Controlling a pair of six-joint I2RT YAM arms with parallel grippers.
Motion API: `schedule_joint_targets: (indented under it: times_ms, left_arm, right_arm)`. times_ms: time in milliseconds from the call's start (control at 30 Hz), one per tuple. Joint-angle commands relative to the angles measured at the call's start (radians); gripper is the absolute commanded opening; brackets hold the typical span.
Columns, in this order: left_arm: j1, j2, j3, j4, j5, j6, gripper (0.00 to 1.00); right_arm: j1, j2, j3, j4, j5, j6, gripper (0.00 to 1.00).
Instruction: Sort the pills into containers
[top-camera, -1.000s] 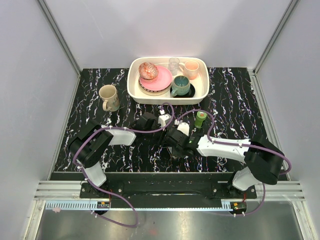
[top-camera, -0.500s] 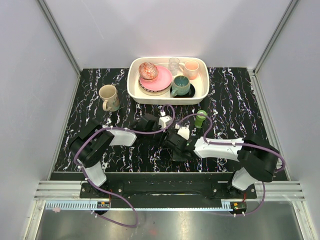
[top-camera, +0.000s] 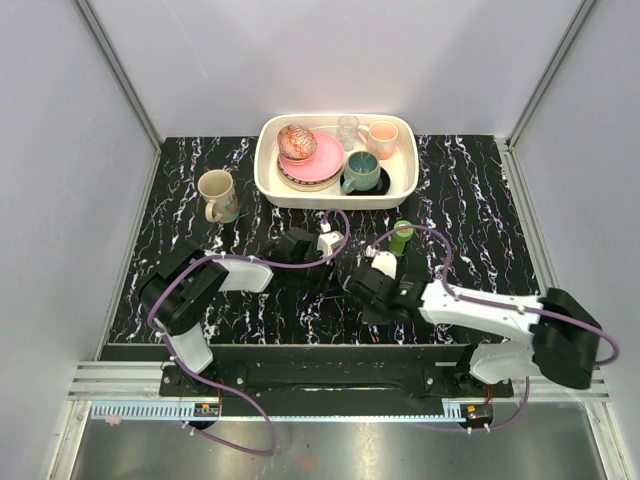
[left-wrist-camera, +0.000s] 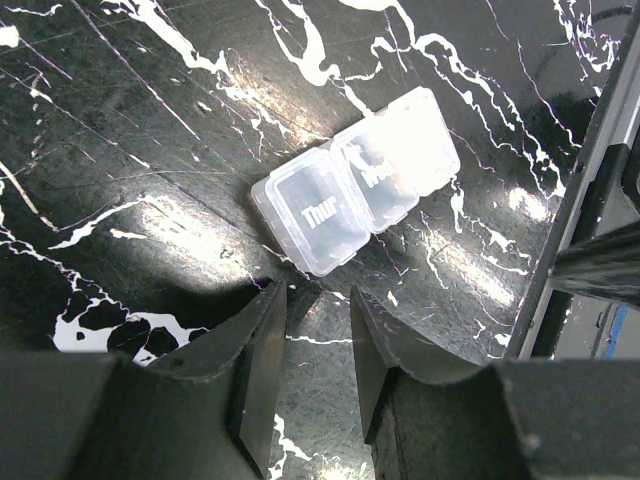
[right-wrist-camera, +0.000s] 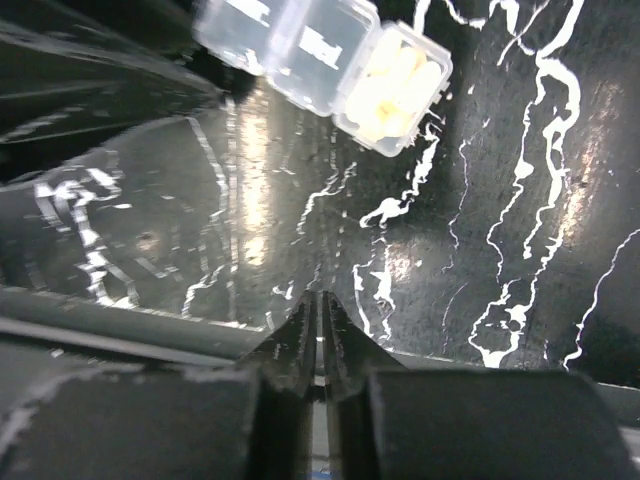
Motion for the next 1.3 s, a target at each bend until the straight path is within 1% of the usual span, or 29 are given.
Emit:
schedule_joint_targets:
  times_ms: [0, 33, 67, 100, 133, 167, 200, 233, 267, 300, 333, 367, 400, 467, 500, 533, 567, 600, 667, 700, 767, 800, 933, 1033, 1100, 1267]
  left_arm:
    - [-0.004, -0.004, -0.029, -0.031, -0.02, 0.018, 0.37]
    - [-0.003, -0.01, -0.034, -0.017, -0.008, 0.008, 0.37]
    - [-0.004, -0.02, -0.035, -0.011, 0.0, 0.003, 0.37]
    - [-0.004, -0.042, -0.037, -0.005, 0.006, -0.005, 0.37]
    - [-0.004, -0.053, -0.035, 0.0, 0.012, -0.017, 0.37]
    - [-0.003, -0.066, -0.035, -0.002, 0.014, -0.02, 0.37]
    - [-0.003, -0.094, -0.034, -0.005, 0.014, -0.023, 0.37]
    - [-0.004, -0.109, -0.035, -0.017, 0.008, -0.028, 0.37]
    - [-0.004, -0.125, -0.037, -0.026, 0.003, -0.029, 0.38]
    - [-0.004, -0.158, -0.043, -0.034, -0.003, -0.032, 0.38]
    - [-0.003, -0.175, -0.051, -0.049, -0.02, -0.047, 0.38]
    - [-0.004, -0.195, -0.06, -0.052, -0.03, -0.057, 0.39]
    - [-0.003, -0.236, -0.087, -0.049, -0.04, -0.069, 0.4]
    - [-0.004, -0.28, -0.12, -0.032, -0.066, -0.124, 0.42]
    - [-0.003, -0.321, -0.153, -0.025, -0.076, -0.144, 0.43]
    - [-0.004, -0.344, -0.169, -0.017, -0.083, -0.181, 0.44]
    - [-0.004, -0.367, -0.186, -0.017, -0.093, -0.198, 0.44]
    - [-0.004, -0.411, -0.218, -0.017, -0.11, -0.212, 0.47]
    - [-0.003, -0.462, -0.252, -0.019, -0.116, -0.242, 0.5]
    - [-0.004, -0.512, -0.279, -0.025, -0.124, -0.252, 0.52]
    - [-0.004, -0.591, -0.31, -0.035, -0.133, -0.278, 0.59]
    - [-0.004, -0.615, -0.316, -0.054, -0.144, -0.293, 0.65]
    - [-0.004, -0.724, -0.332, -0.112, -0.172, -0.315, 0.77]
    - [-0.004, -0.781, -0.333, -0.164, -0.202, -0.307, 0.81]
    - [-0.004, -0.806, -0.327, -0.196, -0.218, -0.296, 0.82]
    - [-0.003, -0.824, -0.324, -0.224, -0.23, -0.293, 0.83]
  right_arm:
    - [-0.017, -0.132, 0.044, -0.026, 0.043, -0.06, 0.17]
    - [-0.028, -0.143, 0.055, -0.026, 0.042, -0.074, 0.28]
    - [-0.042, -0.154, 0.058, -0.025, 0.025, -0.085, 0.34]
    - [-0.083, -0.158, 0.06, -0.023, 0.01, -0.124, 0.39]
    - [-0.104, -0.16, 0.06, -0.02, -0.005, -0.146, 0.48]
    - [-0.127, -0.166, 0.06, -0.005, -0.033, -0.172, 0.51]
    - [-0.161, -0.169, 0.06, 0.007, -0.042, -0.242, 0.55]
    - [-0.175, -0.174, 0.057, 0.021, -0.049, -0.285, 0.61]
    - [-0.183, -0.18, 0.055, 0.05, -0.041, -0.325, 0.73]
    - [-0.195, -0.183, 0.055, 0.062, -0.036, -0.4, 0.79]
    - [-0.201, -0.183, 0.056, 0.078, -0.036, -0.439, 0.84]
    - [-0.203, -0.178, 0.056, 0.122, -0.067, -0.481, 0.89]
    - [-0.204, -0.172, 0.053, 0.15, -0.094, -0.572, 0.9]
    - [-0.204, -0.131, 0.064, 0.196, -0.169, -0.653, 0.91]
    - [-0.204, -0.111, 0.07, 0.205, -0.191, -0.725, 0.91]
    - [-0.206, -0.073, 0.079, 0.217, -0.206, -0.764, 0.9]
    - [-0.204, -0.056, 0.079, 0.248, -0.219, -0.798, 0.91]
    - [-0.204, -0.037, 0.083, 0.262, -0.217, -0.85, 0.9]
    - [-0.206, 0.004, 0.083, 0.317, -0.233, -0.888, 0.9]
    - [-0.206, 0.018, 0.093, 0.317, -0.236, -0.925, 0.89]
    - [-0.212, 0.056, 0.099, 0.346, -0.222, -0.992, 0.89]
    - [-0.217, 0.072, 0.116, 0.345, -0.222, -1.005, 0.89]
    - [-0.246, 0.145, 0.153, 0.328, -0.252, -1.011, 0.88]
    - [-0.261, 0.194, 0.167, 0.31, -0.268, -1.011, 0.86]
    - [-0.266, 0.231, 0.193, 0.284, -0.251, -1.014, 0.85]
    - [-0.293, 0.265, 0.234, 0.207, -0.271, -0.996, 0.77]
